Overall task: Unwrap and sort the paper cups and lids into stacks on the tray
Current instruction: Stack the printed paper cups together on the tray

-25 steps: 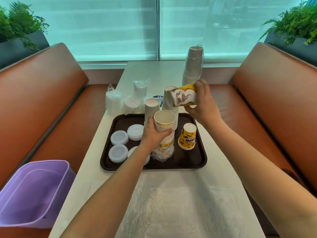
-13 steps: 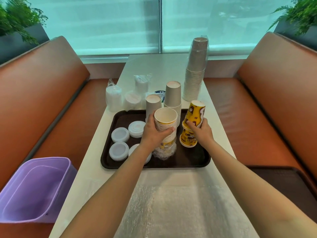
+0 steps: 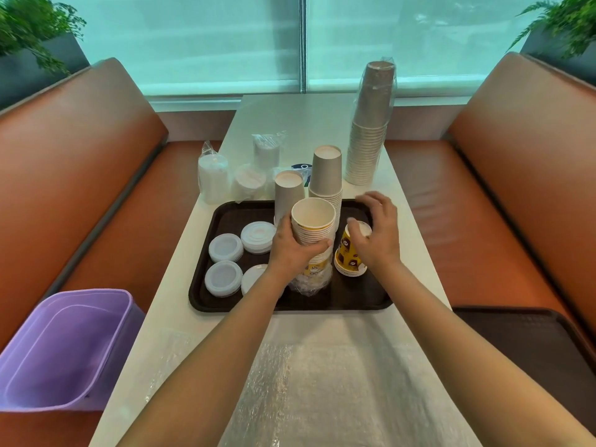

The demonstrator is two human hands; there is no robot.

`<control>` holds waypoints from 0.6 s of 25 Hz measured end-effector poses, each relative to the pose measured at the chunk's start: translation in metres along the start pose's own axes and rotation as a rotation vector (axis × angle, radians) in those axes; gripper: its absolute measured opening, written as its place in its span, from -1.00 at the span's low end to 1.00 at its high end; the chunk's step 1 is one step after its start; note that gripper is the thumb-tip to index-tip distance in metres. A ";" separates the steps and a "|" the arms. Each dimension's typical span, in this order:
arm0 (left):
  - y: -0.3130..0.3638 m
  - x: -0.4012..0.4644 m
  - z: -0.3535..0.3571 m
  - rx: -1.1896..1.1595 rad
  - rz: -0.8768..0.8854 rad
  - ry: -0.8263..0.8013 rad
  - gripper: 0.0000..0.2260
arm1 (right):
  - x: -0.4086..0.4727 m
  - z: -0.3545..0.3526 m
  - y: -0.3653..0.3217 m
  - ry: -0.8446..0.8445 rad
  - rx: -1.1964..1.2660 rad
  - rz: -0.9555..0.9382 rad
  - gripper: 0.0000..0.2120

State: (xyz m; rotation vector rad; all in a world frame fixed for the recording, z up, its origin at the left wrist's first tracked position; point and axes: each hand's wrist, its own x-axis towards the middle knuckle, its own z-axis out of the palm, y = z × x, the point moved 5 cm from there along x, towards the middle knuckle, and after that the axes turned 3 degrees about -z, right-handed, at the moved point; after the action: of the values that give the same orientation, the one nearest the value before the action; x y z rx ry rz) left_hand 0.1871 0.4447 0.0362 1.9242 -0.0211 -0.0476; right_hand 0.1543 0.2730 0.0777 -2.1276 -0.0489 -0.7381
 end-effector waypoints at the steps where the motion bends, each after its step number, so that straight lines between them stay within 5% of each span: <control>1: -0.001 0.000 0.000 -0.016 0.000 0.007 -0.22 | 0.008 0.001 -0.022 -0.065 -0.038 -0.115 -0.62; 6: 0.001 -0.001 0.003 -0.015 -0.019 0.009 -0.27 | 0.017 0.036 -0.068 -0.731 -0.591 -0.421 -0.69; 12: 0.004 -0.004 0.003 -0.026 -0.050 -0.025 -0.28 | 0.025 0.024 -0.090 -0.618 -0.486 -0.376 -0.70; 15: 0.007 -0.007 0.004 -0.066 -0.067 -0.033 -0.30 | 0.032 0.021 -0.107 -0.643 -0.629 -0.484 -0.41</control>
State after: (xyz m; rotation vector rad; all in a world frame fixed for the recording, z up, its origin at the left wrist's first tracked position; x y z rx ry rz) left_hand 0.1804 0.4392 0.0417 1.8581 0.0233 -0.1235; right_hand 0.1601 0.3489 0.1616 -2.9342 -0.7890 -0.3092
